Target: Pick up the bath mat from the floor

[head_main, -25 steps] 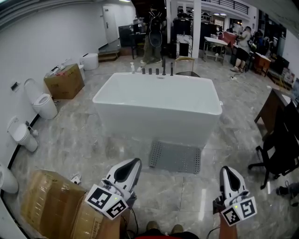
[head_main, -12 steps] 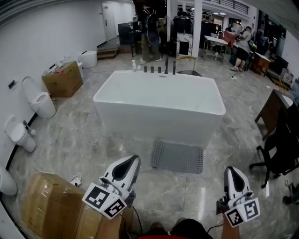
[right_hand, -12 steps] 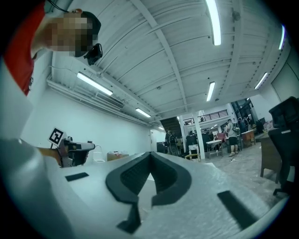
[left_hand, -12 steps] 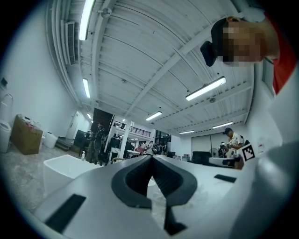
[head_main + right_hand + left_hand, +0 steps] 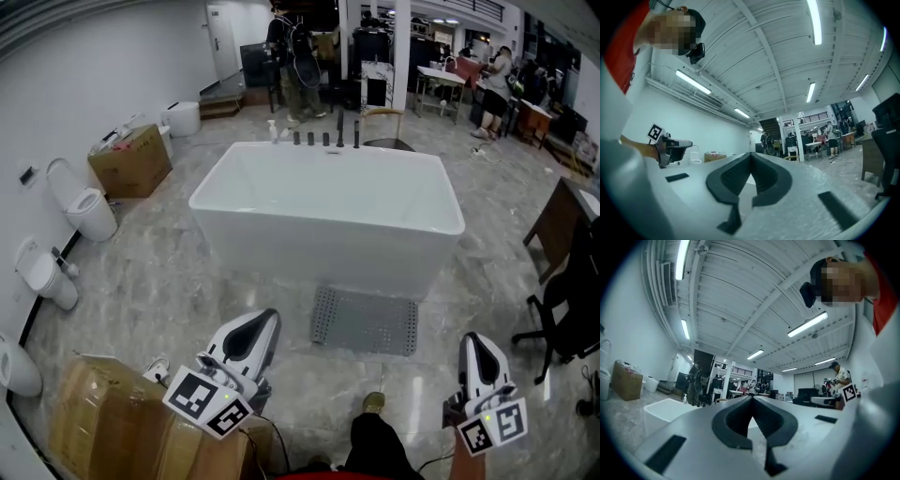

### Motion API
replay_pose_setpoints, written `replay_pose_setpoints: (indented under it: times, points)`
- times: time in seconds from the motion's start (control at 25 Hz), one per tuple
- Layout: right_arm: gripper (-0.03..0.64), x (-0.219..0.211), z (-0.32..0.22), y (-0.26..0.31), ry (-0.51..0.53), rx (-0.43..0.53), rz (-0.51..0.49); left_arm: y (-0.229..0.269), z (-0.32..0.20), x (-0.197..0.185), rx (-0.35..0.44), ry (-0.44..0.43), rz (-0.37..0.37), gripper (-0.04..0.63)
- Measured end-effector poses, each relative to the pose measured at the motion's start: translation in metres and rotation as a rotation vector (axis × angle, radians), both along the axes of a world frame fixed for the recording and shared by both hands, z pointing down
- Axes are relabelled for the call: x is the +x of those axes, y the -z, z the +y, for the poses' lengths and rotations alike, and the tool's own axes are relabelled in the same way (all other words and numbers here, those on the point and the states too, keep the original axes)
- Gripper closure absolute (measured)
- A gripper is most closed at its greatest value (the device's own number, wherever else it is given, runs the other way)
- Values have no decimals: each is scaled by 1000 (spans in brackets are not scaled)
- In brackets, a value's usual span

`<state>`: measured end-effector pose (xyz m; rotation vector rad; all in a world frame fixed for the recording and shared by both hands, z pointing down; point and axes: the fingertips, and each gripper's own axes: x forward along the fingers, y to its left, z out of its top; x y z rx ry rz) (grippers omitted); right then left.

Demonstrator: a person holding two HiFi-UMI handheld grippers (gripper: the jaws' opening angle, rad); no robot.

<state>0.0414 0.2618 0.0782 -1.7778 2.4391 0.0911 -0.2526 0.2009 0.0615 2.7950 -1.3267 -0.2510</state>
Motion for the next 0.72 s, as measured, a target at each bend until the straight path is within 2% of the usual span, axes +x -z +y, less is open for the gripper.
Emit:
replay_pose_setpoints:
  times: [0.28, 0.72]
  points:
    - [614, 49, -82, -3, 4, 15, 6, -3, -77, 32, 5, 40, -38, 584]
    - [614, 124, -215, -14, 52, -13, 49, -8, -204, 105, 3, 108, -38, 584]
